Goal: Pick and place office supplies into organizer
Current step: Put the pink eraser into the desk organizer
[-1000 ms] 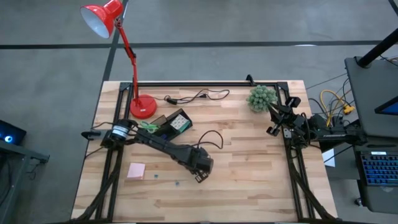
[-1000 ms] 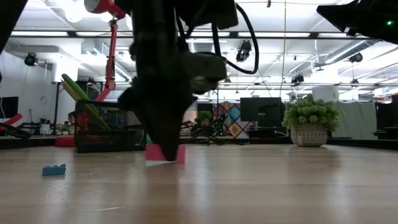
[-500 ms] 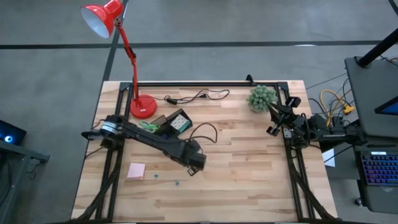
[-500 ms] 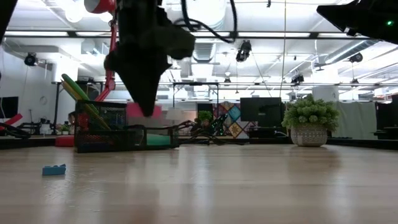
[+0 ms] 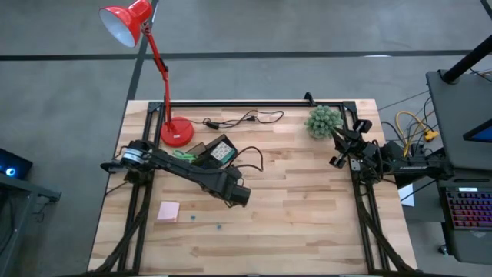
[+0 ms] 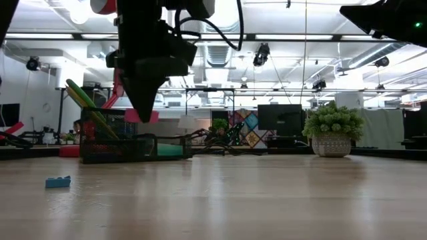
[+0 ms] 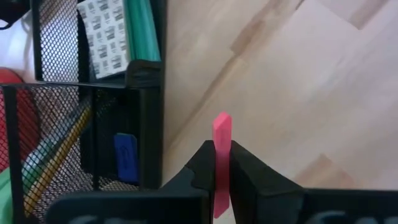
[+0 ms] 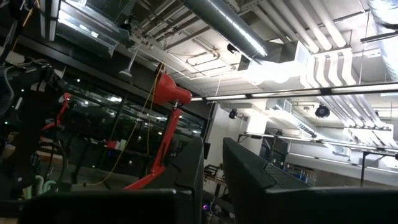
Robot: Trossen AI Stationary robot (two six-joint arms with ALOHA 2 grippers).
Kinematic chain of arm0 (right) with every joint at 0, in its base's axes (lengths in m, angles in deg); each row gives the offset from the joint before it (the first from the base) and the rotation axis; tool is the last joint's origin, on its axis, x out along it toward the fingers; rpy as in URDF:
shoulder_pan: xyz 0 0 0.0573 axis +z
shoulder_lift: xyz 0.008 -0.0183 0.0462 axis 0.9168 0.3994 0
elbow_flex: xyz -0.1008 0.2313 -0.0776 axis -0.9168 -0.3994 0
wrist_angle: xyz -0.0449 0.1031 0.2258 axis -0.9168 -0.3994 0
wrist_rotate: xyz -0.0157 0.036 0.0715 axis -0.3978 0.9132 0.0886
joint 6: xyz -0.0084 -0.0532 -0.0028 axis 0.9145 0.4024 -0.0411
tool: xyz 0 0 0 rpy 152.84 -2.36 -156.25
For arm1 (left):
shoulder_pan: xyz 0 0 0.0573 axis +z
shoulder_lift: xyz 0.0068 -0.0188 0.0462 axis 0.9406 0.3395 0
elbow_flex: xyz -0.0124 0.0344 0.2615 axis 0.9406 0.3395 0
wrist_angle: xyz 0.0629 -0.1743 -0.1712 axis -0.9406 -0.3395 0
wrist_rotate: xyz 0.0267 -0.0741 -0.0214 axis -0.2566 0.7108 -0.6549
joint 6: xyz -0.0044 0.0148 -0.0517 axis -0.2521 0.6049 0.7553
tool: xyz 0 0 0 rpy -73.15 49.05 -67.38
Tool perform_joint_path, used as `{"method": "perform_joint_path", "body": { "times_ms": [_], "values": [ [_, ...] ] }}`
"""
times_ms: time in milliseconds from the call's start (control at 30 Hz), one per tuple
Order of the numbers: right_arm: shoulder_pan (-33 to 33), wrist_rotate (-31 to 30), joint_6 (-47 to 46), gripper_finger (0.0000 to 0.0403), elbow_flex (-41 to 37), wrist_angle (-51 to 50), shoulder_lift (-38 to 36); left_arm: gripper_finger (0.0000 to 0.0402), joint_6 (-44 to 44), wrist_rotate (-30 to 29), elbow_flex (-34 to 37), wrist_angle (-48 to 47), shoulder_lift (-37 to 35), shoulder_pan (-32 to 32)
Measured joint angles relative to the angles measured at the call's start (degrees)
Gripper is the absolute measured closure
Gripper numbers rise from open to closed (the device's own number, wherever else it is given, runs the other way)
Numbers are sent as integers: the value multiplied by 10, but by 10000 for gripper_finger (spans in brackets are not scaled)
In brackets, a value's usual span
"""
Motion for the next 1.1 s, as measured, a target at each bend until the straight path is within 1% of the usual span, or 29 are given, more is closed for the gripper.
{"method": "perform_joint_path", "body": {
  "times_ms": [200, 400, 567, 733, 900, 1100],
  "values": [
    [0, 0, 0, 351, 0, 0, 0, 396, 0, -11, 18, -10, 0, 11],
    [0, 0, 0, 351, 0, 0, 0, 397, 10, -17, 30, -55, 0, 25],
    [0, 0, 0, 351, 0, 0, 0, 397, 13, -48, 34, -75, 0, 40],
    [0, 0, 0, 351, 0, 0, 0, 397, -10, -50, 49, -75, 0, 55],
    [0, 0, 0, 351, 0, 0, 0, 397, -10, -43, 74, -75, 0, 61],
    [0, 0, 0, 351, 0, 0, 0, 397, -4, -42, 86, -73, 0, 62]
  ]
}}
